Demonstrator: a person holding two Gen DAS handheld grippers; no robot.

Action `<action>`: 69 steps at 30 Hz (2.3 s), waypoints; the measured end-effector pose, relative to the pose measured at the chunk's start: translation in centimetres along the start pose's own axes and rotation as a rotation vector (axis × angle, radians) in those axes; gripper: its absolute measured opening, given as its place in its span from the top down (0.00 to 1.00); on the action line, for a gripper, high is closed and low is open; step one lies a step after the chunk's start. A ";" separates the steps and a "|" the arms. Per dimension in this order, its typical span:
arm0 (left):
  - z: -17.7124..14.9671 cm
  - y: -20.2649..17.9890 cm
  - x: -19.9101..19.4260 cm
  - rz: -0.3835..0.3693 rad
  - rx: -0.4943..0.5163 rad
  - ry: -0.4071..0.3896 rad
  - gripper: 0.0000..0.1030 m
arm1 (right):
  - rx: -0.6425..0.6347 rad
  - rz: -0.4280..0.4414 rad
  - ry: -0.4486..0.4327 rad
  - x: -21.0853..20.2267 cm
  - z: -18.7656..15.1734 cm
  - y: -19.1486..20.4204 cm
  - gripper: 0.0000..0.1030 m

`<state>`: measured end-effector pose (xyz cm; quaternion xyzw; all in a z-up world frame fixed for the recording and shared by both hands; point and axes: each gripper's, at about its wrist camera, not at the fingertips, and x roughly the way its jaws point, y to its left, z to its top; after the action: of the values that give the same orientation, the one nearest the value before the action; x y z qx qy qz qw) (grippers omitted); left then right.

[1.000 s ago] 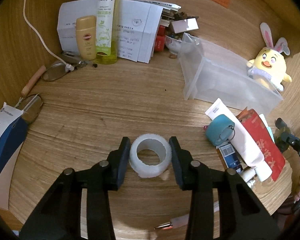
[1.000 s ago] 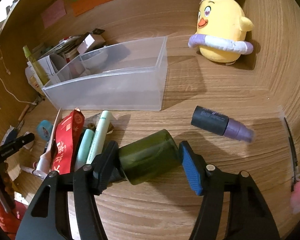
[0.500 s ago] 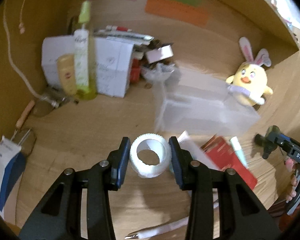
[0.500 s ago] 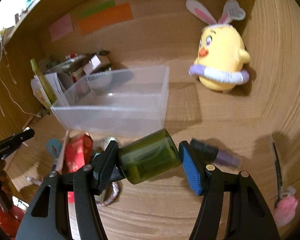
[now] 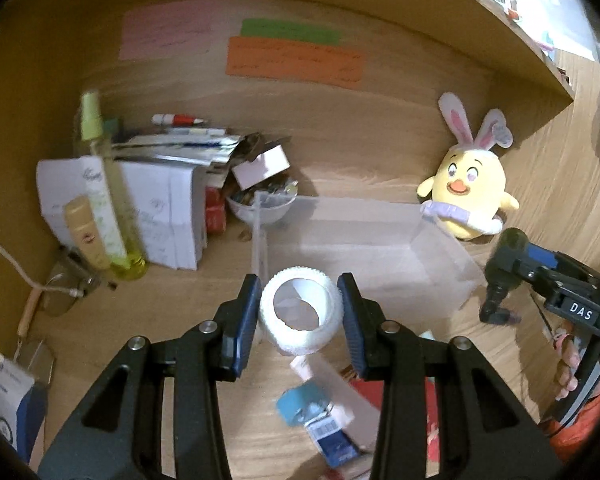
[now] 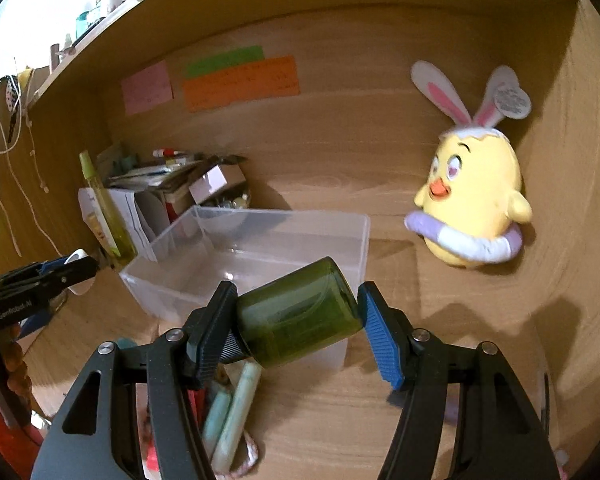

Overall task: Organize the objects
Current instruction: 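Carry both into the clear bin and open both grippers to release them, then grasp the purple-capped lipstick tube with the right gripper while the left gripper grasps the blue tape roll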

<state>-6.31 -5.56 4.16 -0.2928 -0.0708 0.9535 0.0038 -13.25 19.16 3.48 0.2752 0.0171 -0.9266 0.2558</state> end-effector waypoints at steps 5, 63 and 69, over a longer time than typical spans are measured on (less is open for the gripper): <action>1.3 -0.8 1.4 -0.012 0.016 0.009 0.62 | -0.008 0.015 -0.015 1.3 1.7 0.2 0.43; 2.2 -1.7 11.7 -0.019 0.072 0.223 0.46 | -0.116 0.020 0.225 12.6 1.1 2.7 0.30; 2.9 -1.2 9.0 -0.002 0.073 0.169 0.34 | -0.132 0.005 0.191 11.3 1.6 2.8 0.27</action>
<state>-15.42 -4.37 1.72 -0.3720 -0.0359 0.9273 0.0213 -20.80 11.24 -0.72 0.3446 0.1016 -0.8924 0.2729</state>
